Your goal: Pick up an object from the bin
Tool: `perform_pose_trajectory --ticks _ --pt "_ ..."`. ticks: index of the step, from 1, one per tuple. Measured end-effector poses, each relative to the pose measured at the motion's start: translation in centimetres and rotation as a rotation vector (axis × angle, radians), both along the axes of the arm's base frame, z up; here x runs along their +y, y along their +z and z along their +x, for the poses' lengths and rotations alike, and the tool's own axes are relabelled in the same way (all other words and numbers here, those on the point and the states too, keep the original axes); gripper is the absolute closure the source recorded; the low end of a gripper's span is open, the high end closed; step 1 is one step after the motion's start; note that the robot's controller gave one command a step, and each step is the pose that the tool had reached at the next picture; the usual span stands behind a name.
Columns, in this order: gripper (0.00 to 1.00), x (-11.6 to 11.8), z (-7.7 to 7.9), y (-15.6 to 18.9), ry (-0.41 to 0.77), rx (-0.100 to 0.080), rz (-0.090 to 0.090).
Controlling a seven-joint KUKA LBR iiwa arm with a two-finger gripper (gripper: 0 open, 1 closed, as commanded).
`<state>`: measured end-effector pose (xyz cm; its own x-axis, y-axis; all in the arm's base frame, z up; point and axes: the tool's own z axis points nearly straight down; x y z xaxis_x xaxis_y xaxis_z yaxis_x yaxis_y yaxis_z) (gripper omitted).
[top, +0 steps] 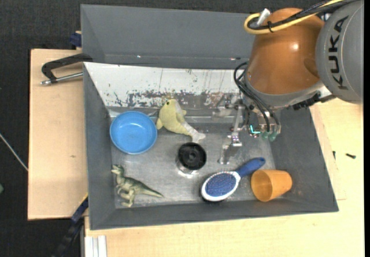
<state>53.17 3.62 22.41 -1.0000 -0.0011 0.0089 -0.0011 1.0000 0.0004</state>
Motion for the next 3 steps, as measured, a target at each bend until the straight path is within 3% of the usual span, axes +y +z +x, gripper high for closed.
perform_pose_trajectory --ticks 1,2,3 --pt "0.00 0.51 1.38 -12.58 0.052 -0.003 0.001" --pt "1.00 0.49 1.53 -12.15 0.051 -0.010 0.001" --pt "0.00 0.49 1.53 -12.15 0.051 -0.010 0.001"
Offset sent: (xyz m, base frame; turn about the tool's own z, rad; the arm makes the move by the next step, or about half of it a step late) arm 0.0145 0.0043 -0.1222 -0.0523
